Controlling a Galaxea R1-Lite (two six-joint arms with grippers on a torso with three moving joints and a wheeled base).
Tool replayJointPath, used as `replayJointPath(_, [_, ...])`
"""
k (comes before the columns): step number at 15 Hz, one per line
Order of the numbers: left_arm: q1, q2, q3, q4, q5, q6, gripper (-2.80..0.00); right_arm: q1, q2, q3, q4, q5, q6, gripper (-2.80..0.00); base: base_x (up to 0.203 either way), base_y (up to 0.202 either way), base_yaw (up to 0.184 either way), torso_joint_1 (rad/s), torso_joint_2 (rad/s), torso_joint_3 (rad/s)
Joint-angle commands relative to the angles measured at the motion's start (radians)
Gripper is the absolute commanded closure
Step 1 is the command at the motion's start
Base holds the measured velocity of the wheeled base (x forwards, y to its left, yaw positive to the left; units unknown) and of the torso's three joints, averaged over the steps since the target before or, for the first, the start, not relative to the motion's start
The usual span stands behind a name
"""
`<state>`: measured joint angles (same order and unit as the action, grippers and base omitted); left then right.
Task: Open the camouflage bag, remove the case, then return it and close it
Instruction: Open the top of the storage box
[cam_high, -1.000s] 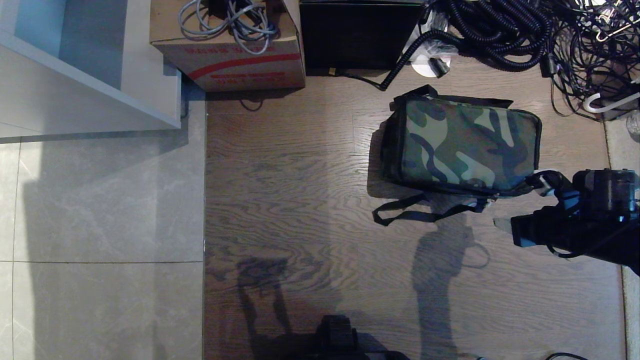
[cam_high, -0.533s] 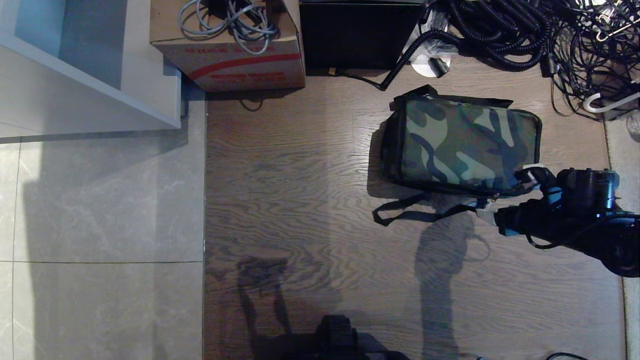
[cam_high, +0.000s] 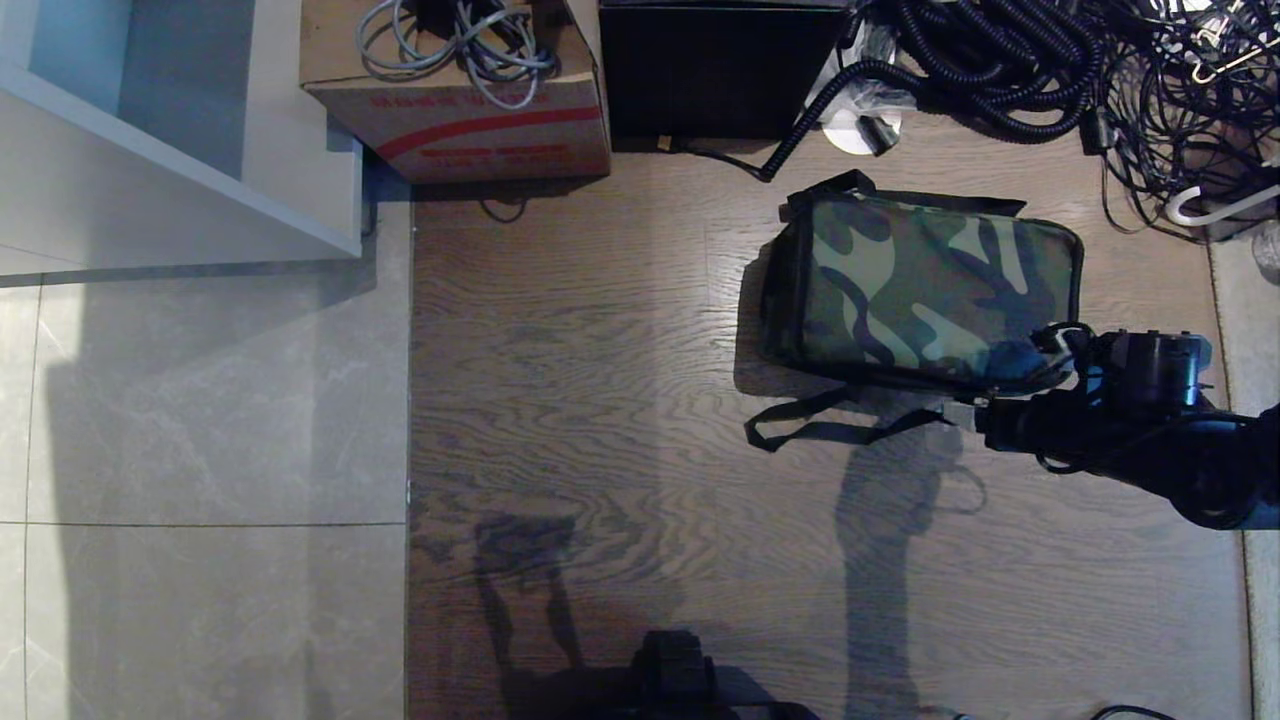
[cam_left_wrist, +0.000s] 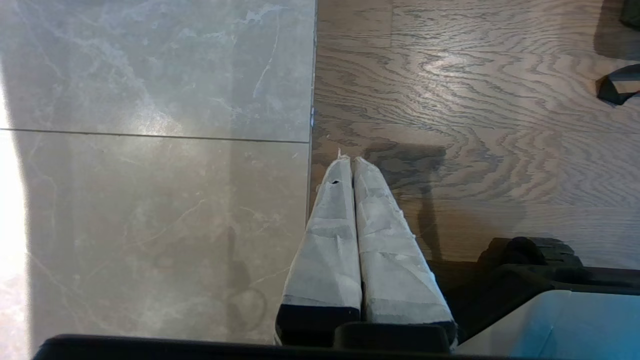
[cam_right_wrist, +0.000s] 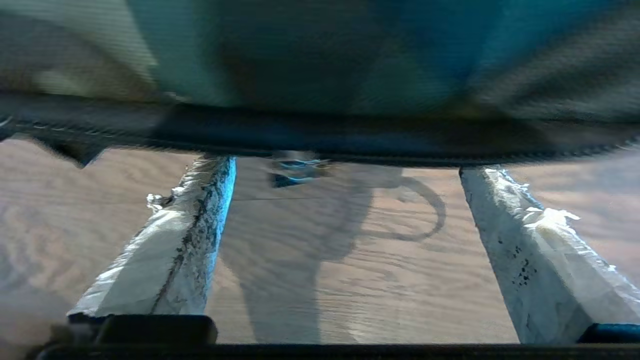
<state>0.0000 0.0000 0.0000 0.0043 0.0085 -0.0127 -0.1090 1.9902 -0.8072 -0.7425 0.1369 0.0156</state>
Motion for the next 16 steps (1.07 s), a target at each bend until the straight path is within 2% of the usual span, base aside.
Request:
replayJointPath(1, [0.0, 0.0, 0.0, 0.0, 0.001, 0.0, 0.0, -0.005, -0.006, 0.002, 0.002, 0.001, 0.004, -2.8, 0.0, 0.0, 0.0, 0.0, 0.0, 0.0])
replayJointPath(4, [0.0, 0.0, 0.0, 0.0, 0.001, -0.001, 0.0, -0.022, -0.021, 0.008, 0.027, 0.001, 0.013, -2.8, 0.0, 0.0, 0.0, 0.0, 0.0, 0.0])
replayJointPath(7, [0.0, 0.0, 0.0, 0.0, 0.001, 0.0, 0.0, -0.021, -0.001, -0.029, 0.017, 0.004, 0.087, -2.8, 0.0, 0.0, 0.0, 0.0, 0.0, 0.0])
replayJointPath(12, [0.0, 0.0, 0.0, 0.0, 0.001, 0.0, 0.0, -0.021, 0.05, -0.043, -0.031, 0.004, 0.09, -2.8, 0.0, 0.0, 0.0, 0.0, 0.0, 0.0])
replayJointPath(13, [0.0, 0.0, 0.0, 0.0, 0.001, 0.0, 0.0, -0.023, 0.055, -0.048, -0.037, 0.003, 0.09, 0.0, 0.0, 0.0, 0.0, 0.0, 0.0, 0.0])
replayJointPath(16, [0.0, 0.0, 0.0, 0.0, 0.001, 0.0, 0.0, -0.023, 0.056, -0.052, -0.061, 0.004, 0.09, 0.0, 0.0, 0.0, 0.0, 0.0, 0.0, 0.0])
